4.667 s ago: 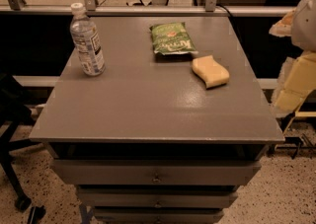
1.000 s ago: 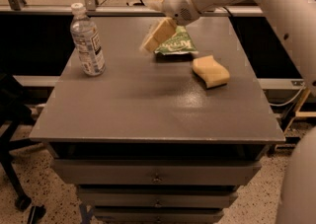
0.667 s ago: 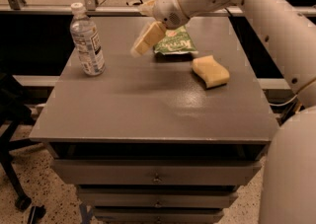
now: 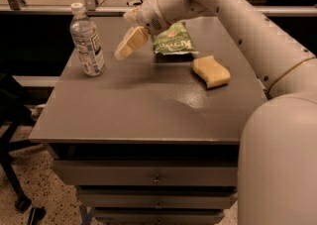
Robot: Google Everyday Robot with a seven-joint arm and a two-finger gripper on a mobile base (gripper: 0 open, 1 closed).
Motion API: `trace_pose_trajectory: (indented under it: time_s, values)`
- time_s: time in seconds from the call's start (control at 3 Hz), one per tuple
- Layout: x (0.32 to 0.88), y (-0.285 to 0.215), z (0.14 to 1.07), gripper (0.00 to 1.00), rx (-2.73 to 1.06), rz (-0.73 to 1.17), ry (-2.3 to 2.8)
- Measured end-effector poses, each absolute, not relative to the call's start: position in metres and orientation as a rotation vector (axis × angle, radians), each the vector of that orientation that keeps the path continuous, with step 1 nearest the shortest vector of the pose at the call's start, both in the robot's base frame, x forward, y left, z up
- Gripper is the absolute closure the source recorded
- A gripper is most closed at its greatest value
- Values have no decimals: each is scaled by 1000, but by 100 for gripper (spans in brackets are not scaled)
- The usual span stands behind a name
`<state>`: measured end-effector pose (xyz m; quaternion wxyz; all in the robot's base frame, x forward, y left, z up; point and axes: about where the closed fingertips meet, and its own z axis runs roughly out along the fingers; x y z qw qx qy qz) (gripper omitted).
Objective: Pick blue plastic bottle
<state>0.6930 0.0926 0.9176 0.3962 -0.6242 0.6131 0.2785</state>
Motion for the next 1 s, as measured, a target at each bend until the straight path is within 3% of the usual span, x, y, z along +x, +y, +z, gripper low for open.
trace_pose_trajectory:
  time_s: [1.0]
  values:
    - [701,152,938,0,-1604,744,1466]
